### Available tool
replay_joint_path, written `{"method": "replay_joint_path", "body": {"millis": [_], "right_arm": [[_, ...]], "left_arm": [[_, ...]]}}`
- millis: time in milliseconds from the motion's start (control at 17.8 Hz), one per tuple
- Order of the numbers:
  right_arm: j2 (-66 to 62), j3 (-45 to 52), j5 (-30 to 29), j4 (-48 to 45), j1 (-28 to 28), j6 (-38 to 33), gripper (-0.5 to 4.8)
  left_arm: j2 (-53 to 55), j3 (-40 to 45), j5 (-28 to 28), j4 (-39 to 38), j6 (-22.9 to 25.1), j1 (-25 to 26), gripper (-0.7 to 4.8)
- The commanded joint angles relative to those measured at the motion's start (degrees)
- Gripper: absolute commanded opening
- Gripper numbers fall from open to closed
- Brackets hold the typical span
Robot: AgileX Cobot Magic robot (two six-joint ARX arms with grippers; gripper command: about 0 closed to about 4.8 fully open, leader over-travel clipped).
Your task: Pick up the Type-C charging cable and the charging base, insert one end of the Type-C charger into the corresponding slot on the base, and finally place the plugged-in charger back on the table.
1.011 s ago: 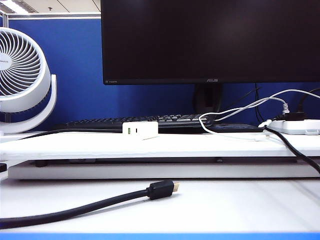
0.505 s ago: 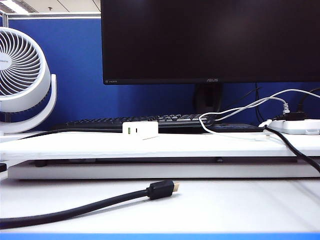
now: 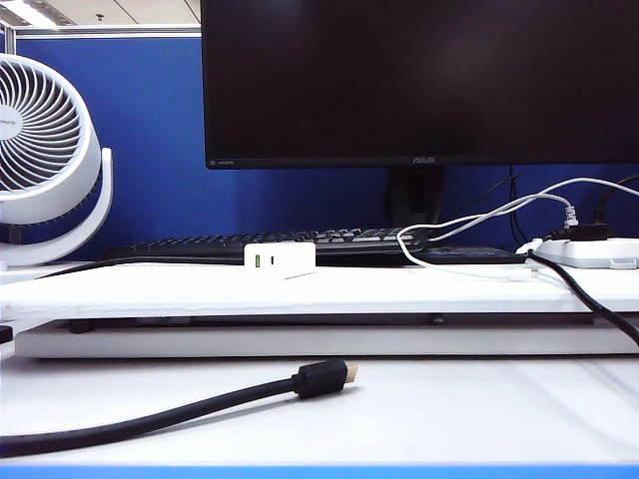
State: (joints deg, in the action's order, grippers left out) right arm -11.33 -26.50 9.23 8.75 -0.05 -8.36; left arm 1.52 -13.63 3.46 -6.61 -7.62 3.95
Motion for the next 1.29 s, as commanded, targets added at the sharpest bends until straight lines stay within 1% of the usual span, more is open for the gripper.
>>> {"method": "replay_joint_path", "body": {"millis": [56, 112, 168, 281, 337, 393, 505, 618, 674, 730, 786, 842, 899, 1011, 1123, 1179, 1236, 1292], "right_arm": [[-10.62, -10.23, -0.17, -4.00, 0.13, -0.22, -0.02], [-13.86, -12.94, -0.42, -5.14, 0.13, -0.22, -0.02], [-18.75, -17.03, -1.92, -6.32, 0.17, -0.22, -0.02], [-26.05, -22.88, -5.95, -5.97, 0.22, -0.28, -0.02], [-31.89, -27.34, -10.95, -5.53, 0.42, -0.83, -0.02], [-35.74, -30.47, -12.44, -4.46, 1.77, -0.92, -0.02], [-42.25, -36.33, -12.41, -0.66, 6.60, -0.90, -0.02], [-47.58, -40.89, -12.41, 3.21, 11.02, -0.87, -0.02], [-49.77, -42.12, -12.41, 3.72, 13.60, -0.87, -0.02], [-51.47, -42.53, -12.39, 3.65, 15.93, -0.87, -0.02], [-54.05, -42.69, -12.41, 4.37, 18.64, -0.87, -0.02], [-55.52, -42.69, -12.41, 5.11, 19.93, -0.90, -0.01], [-57.68, -42.69, -13.53, 6.60, 22.03, -0.87, -0.02], [-61.72, -42.69, -17.22, 9.49, 24.04, -0.90, -0.01], [-65.94, -42.69, -20.52, 9.86, 25.94, -1.77, -0.01], [-67.71, -42.69, -22.25, 9.79, 25.97, -2.27, 0.06], [-69.40, -42.69, -24.76, 9.33, 26.08, -2.34, 0.68], [-70.97, -42.69, -26.32, 8.87, 26.34, -2.38, 1.50]], "left_arm": [[6.75, -7.37, 2.97, 3.10, -1.07, -0.02, -0.05], [9.55, -9.46, 2.97, 3.89, -1.11, -0.02, -0.05], [14.69, -12.98, 2.62, 4.26, -1.27, -0.02, -0.05], [23.50, -18.91, -0.46, 4.31, -1.44, -0.04, -0.05], [30.32, -23.78, -3.87, 4.22, -1.57, -0.04, -0.05], [34.99, -27.54, -5.99, 4.07, -2.60, -0.04, -0.05], [43.01, -34.36, -11.80, 4.11, -5.68, -0.07, -0.05], [50.21, -40.11, -24.20, 5.29, -6.56, -0.11, -0.05], [52.74, -41.64, -28.57, 6.12, -6.78, -0.13, -0.05], [55.25, -43.17, -30.32, 5.66, -6.80, -0.66, -0.05], [58.99, -45.24, -30.08, 3.37, -7.63, -2.97, -0.05], [61.16, -46.47, -30.05, 1.40, -7.87, -4.55, -0.05], [63.71, -47.84, -30.12, -1.14, -7.82, -6.80, -0.05], [67.65, -48.59, -29.55, -2.34, -7.91, -12.24, -0.05], [72.32, -48.65, -24.24, -4.68, -10.38, -16.44, -0.05], [74.71, -48.68, -23.12, -4.96, -11.58, -18.25, -0.05], [77.11, -48.96, -23.23, -4.94, -12.63, -19.30, 0.18], [79.21, -49.29, -23.39, -4.87, -12.76, -20.28, 1.07]]}}
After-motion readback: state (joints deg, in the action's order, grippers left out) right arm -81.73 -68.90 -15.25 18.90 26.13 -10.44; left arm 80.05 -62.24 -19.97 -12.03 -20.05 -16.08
